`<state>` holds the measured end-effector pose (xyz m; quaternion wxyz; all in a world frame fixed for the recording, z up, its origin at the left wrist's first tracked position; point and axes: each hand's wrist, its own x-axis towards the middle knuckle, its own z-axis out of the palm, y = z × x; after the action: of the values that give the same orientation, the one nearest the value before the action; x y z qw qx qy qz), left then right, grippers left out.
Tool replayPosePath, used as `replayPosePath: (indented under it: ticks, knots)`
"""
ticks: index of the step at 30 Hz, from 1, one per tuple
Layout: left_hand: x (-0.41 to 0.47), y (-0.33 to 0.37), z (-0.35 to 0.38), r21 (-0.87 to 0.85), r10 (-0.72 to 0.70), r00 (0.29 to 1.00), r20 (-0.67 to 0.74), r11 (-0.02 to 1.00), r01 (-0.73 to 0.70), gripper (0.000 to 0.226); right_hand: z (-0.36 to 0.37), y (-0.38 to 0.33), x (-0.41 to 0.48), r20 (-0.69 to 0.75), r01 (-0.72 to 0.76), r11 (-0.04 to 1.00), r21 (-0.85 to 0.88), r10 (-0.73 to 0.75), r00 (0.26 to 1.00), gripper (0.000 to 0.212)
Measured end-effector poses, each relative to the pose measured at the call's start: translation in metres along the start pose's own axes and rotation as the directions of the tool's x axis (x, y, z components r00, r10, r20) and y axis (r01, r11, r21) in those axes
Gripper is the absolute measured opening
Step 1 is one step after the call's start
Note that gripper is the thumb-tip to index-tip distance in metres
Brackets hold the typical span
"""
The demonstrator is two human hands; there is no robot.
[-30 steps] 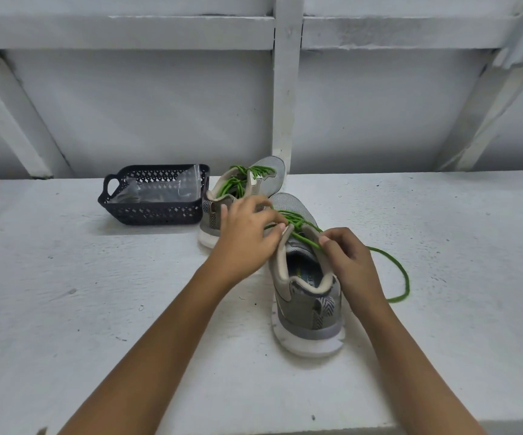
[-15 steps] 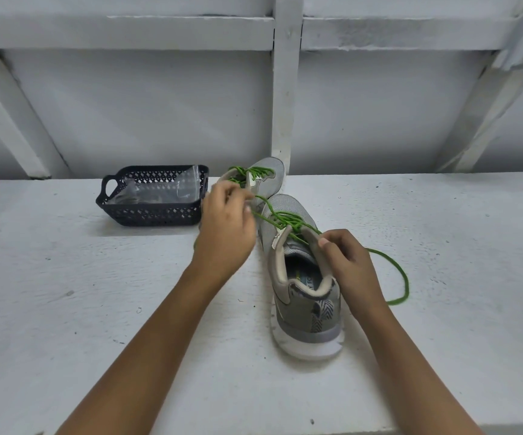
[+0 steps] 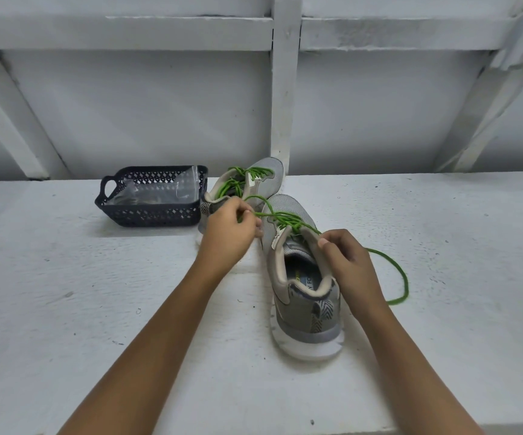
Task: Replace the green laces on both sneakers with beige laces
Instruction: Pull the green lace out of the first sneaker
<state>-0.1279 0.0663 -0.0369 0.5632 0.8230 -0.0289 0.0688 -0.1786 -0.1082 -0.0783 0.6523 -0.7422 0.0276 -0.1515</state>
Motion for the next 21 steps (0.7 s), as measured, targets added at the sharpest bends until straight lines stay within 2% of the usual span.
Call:
replayPosePath:
  ticks: [3,6,8,11,13,15,17,21]
  knots:
    - [0.002,-0.001,-0.018,0.071,0.015,0.998,-0.055,0.997,-0.011,0.021,0.0,-0.001,0.0,0.007,-0.008,1.0,-0.016,0.008,1.0,0.014]
    - [0.0,-0.002,-0.037,0.304,0.047,0.999,0.022,0.951,-0.052,0.023,-0.001,-0.003,0.005,-0.007,-0.047,0.997,-0.065,0.047,0.999,0.015]
    - [-0.003,-0.001,-0.045,0.391,0.033,0.997,0.076,0.918,-0.061,0.029,-0.004,-0.006,0.013,-0.023,-0.084,0.991,-0.105,0.082,0.996,0.016]
    - [-0.001,-0.001,-0.042,0.389,0.084,0.99,0.115,0.913,-0.123,0.039,-0.008,-0.005,0.031,0.035,-0.051,0.953,-0.299,0.064,0.997,0.016]
    - [0.004,-0.002,-0.031,0.397,0.18,0.967,0.18,0.886,-0.239,0.042,-0.008,-0.002,0.044,0.113,-0.022,0.909,-0.417,0.076,0.991,0.023]
    - [0.008,-0.002,-0.017,0.421,0.269,0.929,0.256,0.834,-0.358,0.042,-0.006,0.0,0.054,0.162,-0.013,0.898,-0.441,0.094,0.982,0.024]
    - [0.012,-0.005,-0.004,0.476,0.314,0.9,0.303,0.768,-0.428,0.039,-0.004,0.001,0.06,0.165,-0.028,0.908,-0.419,0.107,0.98,0.016]
    - [0.016,-0.001,0.006,0.655,0.295,0.877,0.378,0.585,-0.479,0.026,-0.009,-0.008,0.054,0.125,-0.016,0.926,-0.376,0.068,0.99,0.009]
